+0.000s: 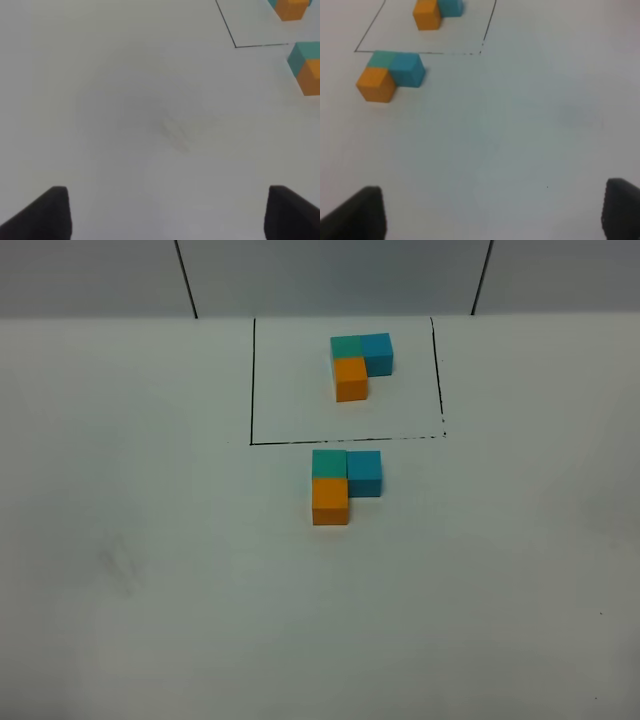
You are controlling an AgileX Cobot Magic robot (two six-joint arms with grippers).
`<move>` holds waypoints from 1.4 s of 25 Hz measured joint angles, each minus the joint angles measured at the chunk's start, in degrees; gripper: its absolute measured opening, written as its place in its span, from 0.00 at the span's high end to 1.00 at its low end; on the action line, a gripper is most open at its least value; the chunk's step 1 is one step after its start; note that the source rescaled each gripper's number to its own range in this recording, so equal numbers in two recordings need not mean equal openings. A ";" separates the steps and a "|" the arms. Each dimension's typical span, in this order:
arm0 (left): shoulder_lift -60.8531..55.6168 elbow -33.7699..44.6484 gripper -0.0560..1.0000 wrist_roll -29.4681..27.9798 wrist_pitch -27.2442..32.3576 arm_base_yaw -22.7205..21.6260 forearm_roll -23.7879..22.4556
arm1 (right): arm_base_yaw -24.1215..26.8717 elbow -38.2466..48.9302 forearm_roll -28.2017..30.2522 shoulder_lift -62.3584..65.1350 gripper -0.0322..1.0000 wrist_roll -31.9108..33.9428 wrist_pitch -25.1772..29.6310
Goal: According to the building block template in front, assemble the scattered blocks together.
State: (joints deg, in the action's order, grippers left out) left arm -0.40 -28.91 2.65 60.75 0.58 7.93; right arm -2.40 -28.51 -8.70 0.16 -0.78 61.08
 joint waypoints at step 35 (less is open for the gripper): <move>0.00 0.00 0.26 0.00 0.00 0.00 0.00 | -0.52 0.06 0.46 0.07 0.26 1.32 -0.58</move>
State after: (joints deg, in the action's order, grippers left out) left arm -0.40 -28.91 2.65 60.75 0.58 7.93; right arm -2.92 -28.46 -8.24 0.23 0.55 60.50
